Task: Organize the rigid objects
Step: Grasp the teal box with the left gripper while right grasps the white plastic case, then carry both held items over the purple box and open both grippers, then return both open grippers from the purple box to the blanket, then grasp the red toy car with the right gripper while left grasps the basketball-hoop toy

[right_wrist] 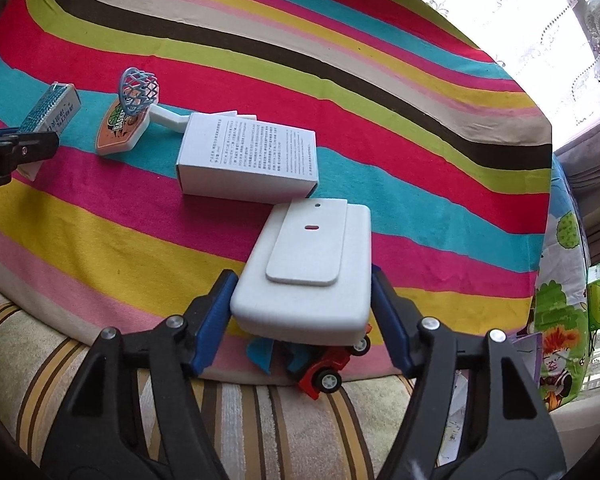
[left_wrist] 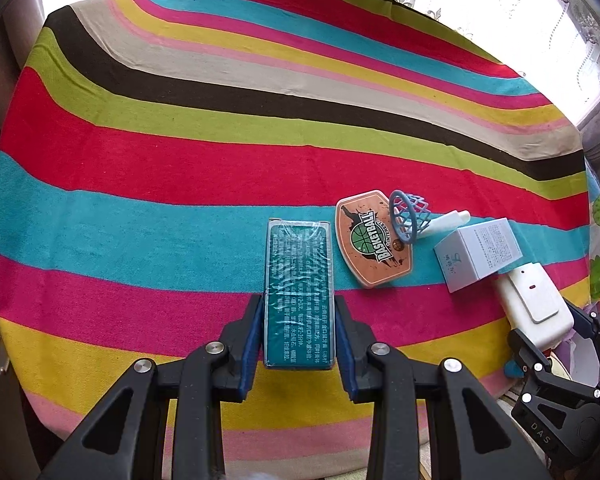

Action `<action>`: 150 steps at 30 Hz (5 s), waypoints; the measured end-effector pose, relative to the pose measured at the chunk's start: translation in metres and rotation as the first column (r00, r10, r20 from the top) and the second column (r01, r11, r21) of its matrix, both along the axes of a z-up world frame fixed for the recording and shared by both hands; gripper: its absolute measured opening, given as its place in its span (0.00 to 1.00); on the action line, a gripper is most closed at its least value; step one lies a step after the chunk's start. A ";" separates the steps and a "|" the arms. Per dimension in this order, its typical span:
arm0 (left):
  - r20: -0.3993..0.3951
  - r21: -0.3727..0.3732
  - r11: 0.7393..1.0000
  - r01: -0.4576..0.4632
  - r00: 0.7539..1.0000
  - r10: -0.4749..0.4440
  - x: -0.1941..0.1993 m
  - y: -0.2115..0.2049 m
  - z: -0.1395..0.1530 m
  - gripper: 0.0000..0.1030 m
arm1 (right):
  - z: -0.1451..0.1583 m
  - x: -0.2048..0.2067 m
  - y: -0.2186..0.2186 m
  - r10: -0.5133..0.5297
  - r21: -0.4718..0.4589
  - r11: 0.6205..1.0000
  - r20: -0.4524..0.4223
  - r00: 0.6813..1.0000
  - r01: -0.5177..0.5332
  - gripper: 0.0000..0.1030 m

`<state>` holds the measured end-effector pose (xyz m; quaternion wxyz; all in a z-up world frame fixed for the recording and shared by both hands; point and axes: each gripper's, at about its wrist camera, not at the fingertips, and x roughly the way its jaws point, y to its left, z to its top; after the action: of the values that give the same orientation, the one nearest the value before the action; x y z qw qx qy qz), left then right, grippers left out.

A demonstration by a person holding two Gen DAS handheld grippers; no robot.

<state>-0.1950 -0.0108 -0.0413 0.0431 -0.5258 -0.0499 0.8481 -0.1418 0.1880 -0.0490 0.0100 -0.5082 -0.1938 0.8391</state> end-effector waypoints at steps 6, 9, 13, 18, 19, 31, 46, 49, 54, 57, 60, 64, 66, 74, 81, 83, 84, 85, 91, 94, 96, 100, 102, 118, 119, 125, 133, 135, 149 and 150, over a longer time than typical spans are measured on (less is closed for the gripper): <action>-0.013 0.024 1.000 -0.009 1.000 0.009 0.008 0.004 0.011 0.33 | 0.019 0.006 0.017 0.000 -0.167 0.986 -0.050 0.999 -0.008 0.68; -0.022 0.036 0.999 -0.009 1.000 0.010 0.011 0.010 0.015 0.33 | 0.027 0.009 0.025 -0.001 -0.242 0.970 -0.075 0.997 -0.017 0.68; -0.034 0.039 0.999 -0.003 0.999 0.005 0.018 0.016 0.022 0.33 | 0.033 0.012 0.034 -0.010 -0.314 0.949 -0.082 0.997 -0.017 0.68; -0.045 0.043 0.999 0.003 0.999 -0.001 0.027 0.023 0.031 0.33 | 0.038 0.014 0.047 -0.021 -0.387 0.922 -0.088 0.996 -0.015 0.68; -0.049 0.044 0.999 0.008 0.999 -0.006 0.028 0.026 0.032 0.33 | 0.041 0.015 0.049 -0.024 -0.398 0.917 -0.094 0.995 -0.016 0.68; -0.070 0.070 0.993 0.091 0.994 -0.086 0.043 0.068 0.046 0.33 | 0.063 0.033 0.079 -0.067 -0.479 0.878 -0.136 0.988 -0.006 0.68; -0.084 0.097 0.943 0.318 0.947 -0.311 0.065 0.177 0.062 0.33 | 0.080 0.070 0.180 -0.239 -0.519 0.844 -0.139 0.961 0.135 0.68; -0.083 0.108 0.923 0.369 0.929 -0.361 0.071 0.203 0.065 0.33 | 0.081 0.079 0.205 -0.274 -0.515 0.840 -0.137 0.952 0.168 0.68; -0.068 0.119 0.882 0.456 0.890 -0.451 0.083 0.247 0.066 0.33 | 0.079 0.093 0.246 -0.338 -0.515 0.825 -0.124 0.933 0.231 0.68; -0.064 0.115 0.852 0.511 0.860 -0.507 0.091 0.274 0.067 0.33 | 0.077 0.101 0.269 -0.374 -0.516 0.815 -0.120 0.920 0.265 0.68; -0.048 0.130 0.818 0.560 0.828 -0.559 0.098 0.299 0.065 0.33 | 0.075 0.110 0.290 -0.401 -0.510 0.809 -0.115 0.909 0.292 0.68; -0.020 0.148 0.773 0.617 0.784 -0.621 0.108 0.329 0.061 0.33 | 0.069 0.121 0.315 -0.438 -0.492 0.803 -0.105 0.893 0.336 0.68; -0.009 0.152 0.754 0.639 0.764 -0.646 0.113 0.342 0.058 0.33 | 0.065 0.128 0.326 -0.453 -0.485 0.799 -0.096 0.886 0.356 0.68; 0.026 0.189 0.699 0.690 0.708 -0.706 0.123 0.374 0.051 0.37 | 0.050 0.149 0.364 -0.519 -0.456 0.771 -0.047 0.853 0.444 0.68; 0.022 0.188 0.715 0.673 0.725 -0.689 0.120 0.369 0.052 0.47 | 0.049 0.153 0.374 -0.538 -0.450 0.760 -0.032 0.842 0.469 0.74; 0.022 0.189 0.721 0.667 0.731 -0.682 0.118 0.365 0.052 0.48 | 0.050 0.152 0.373 -0.537 -0.459 0.756 -0.030 0.843 0.465 0.74; 0.022 0.190 0.723 0.664 0.733 -0.680 0.117 0.363 0.052 0.48 | 0.051 0.151 0.372 -0.536 -0.463 0.756 -0.029 0.844 0.464 0.74; 0.023 0.191 0.725 0.662 0.736 -0.677 0.117 0.362 0.052 0.48 | 0.051 0.151 0.372 -0.534 -0.466 0.755 -0.028 0.845 0.462 0.74; 0.006 0.181 0.741 0.647 0.752 -0.659 0.113 0.351 0.055 0.48 | 0.058 0.149 0.364 -0.522 -0.473 0.760 -0.035 0.852 0.446 0.74; -0.002 0.179 0.752 0.634 0.765 -0.644 0.110 0.342 0.057 0.48 | 0.059 0.146 0.357 -0.508 -0.465 0.771 -0.036 0.861 0.436 0.74; -0.005 0.178 0.762 0.622 0.775 -0.632 0.107 0.335 0.057 0.48 | 0.060 0.143 0.351 -0.492 -0.467 0.778 -0.039 0.870 0.419 0.74; -0.014 0.184 0.779 0.599 0.794 -0.607 0.101 0.317 0.060 0.48 | 0.064 0.137 0.337 -0.463 -0.473 0.788 -0.034 0.886 0.394 0.74; -0.019 0.190 0.790 0.583 0.807 -0.591 0.098 0.305 0.061 0.48 | 0.065 0.133 0.329 -0.448 -0.467 0.797 -0.032 0.893 0.383 0.74; -0.022 0.215 0.906 0.365 0.929 -0.369 0.068 0.178 0.057 0.48 | 0.067 0.108 0.250 -0.286 -0.434 0.864 -0.009 0.958 0.254 0.74; -0.021 0.216 0.909 0.356 0.933 -0.360 0.066 0.172 0.056 0.48 | 0.067 0.106 0.245 -0.277 -0.433 0.867 -0.008 0.961 0.246 0.74; -0.008 0.206 0.928 0.311 0.949 -0.317 0.061 0.140 0.050 0.48 | 0.066 0.095 0.210 -0.210 -0.430 0.882 0.006 0.978 0.192 0.74; -0.008 0.206 0.944 0.258 0.965 -0.262 0.051 0.107 0.047 0.48 | 0.061 0.076 0.160 -0.100 -0.426 0.899 0.028 0.995 0.102 0.74; -0.007 0.203 0.947 0.247 0.968 -0.251 0.048 0.101 0.047 0.48 | 0.060 0.071 0.150 -0.079 -0.421 0.903 0.032 0.996 0.085 0.74; -0.001 0.219 0.955 0.202 0.978 -0.207 0.033 0.076 0.038 0.48 | 0.022 0.016 0.111 -0.025 -0.382 0.921 0.127 0.992 0.073 0.74; 0.000 0.223 0.954 0.200 0.979 -0.205 0.032 0.075 0.037 0.48 | 0.019 0.012 0.110 -0.025 -0.375 0.924 0.132 0.991 0.073 0.74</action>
<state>-0.1629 0.0642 -0.0042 0.1876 -0.5298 -0.0904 0.8221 -0.1295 0.2975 -0.0302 -0.0794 -0.5568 -0.0153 0.8267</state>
